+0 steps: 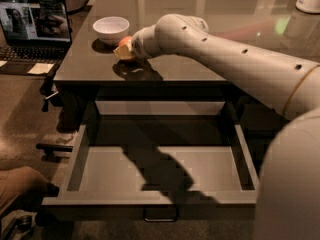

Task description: Place orange into top drawer

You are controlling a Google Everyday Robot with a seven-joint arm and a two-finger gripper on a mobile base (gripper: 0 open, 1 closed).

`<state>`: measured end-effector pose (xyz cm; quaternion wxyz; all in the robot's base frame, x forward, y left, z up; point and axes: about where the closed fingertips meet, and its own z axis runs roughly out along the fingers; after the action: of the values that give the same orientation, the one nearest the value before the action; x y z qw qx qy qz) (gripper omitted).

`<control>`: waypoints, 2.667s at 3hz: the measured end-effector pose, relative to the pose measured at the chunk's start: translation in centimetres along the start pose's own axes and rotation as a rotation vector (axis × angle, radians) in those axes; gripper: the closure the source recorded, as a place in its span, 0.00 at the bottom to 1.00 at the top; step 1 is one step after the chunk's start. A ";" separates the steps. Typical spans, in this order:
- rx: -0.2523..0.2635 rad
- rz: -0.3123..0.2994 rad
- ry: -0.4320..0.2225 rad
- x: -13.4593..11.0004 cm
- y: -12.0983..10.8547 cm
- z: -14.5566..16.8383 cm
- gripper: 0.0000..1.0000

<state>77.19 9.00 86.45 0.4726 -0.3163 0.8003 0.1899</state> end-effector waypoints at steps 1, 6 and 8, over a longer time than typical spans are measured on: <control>0.022 0.013 -0.016 0.9 -0.3 -3.7 1.00; -0.300 0.026 0.342 15.8 3.8 -19.4 1.00; -0.325 0.004 0.350 16.4 4.6 -18.3 1.00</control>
Offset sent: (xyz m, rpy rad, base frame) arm -0.1197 -0.1320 0.0352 0.0088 0.0269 0.0337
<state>56.59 -4.05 80.86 0.2692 -0.4145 0.8297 0.2594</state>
